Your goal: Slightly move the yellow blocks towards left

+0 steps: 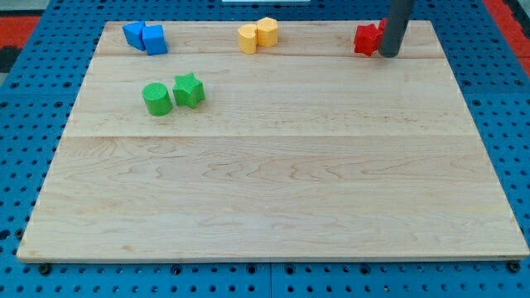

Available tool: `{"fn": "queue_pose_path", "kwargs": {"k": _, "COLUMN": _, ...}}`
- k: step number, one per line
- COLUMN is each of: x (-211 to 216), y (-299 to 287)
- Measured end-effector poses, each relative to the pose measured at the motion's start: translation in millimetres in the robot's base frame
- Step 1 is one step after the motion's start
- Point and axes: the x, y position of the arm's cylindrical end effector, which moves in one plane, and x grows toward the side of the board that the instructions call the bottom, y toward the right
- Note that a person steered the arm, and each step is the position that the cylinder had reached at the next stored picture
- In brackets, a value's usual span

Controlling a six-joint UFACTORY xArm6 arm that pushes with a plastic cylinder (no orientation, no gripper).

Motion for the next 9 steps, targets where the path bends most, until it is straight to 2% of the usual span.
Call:
{"fn": "queue_pose_path", "kwargs": {"k": 2, "x": 17.9, "y": -30.0}}
{"fn": "queue_pose_path", "kwargs": {"k": 4, "x": -13.7, "y": -35.8}}
{"fn": "queue_pose_path", "kwargs": {"k": 6, "x": -7.4, "y": -41.3}}
{"fn": "queue_pose_path", "kwargs": {"k": 7, "x": -7.5, "y": -66.1}}
{"fn": "queue_pose_path", "kwargs": {"k": 9, "x": -84.9, "y": -103.5}}
